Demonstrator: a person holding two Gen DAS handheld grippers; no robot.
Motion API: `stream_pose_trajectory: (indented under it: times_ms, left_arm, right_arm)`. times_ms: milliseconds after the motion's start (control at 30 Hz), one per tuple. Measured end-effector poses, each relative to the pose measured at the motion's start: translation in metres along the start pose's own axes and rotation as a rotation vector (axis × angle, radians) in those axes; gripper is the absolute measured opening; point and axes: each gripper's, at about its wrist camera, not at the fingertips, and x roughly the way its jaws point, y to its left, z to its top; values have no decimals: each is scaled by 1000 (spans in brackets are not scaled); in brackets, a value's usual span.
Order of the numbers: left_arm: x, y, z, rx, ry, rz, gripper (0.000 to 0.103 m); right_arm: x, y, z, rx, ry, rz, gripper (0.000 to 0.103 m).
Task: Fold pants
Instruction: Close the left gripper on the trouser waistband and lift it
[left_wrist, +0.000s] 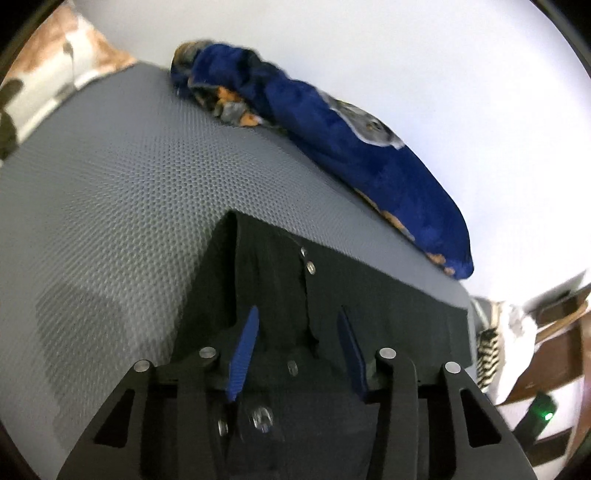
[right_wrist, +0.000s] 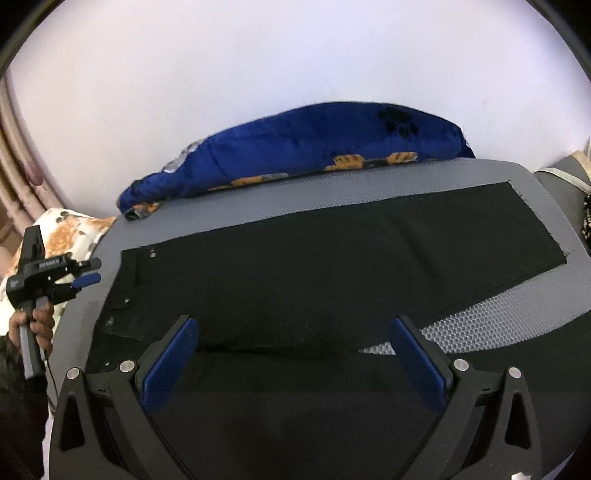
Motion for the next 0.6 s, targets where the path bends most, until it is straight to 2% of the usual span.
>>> stream_pose_trajectory:
  times_ms: [267, 367, 600]
  left_arm:
    - [40, 40, 29, -96, 41, -21, 45]
    - [51, 43, 34, -83, 62, -52, 45]
    - [71, 29, 44, -25, 107, -119, 32]
  right_arm:
    - [34, 6, 11, -5, 52, -23, 103]
    - [44, 9, 17, -12, 59, -27, 102]
    - [70, 16, 32, -32, 73, -13, 103]
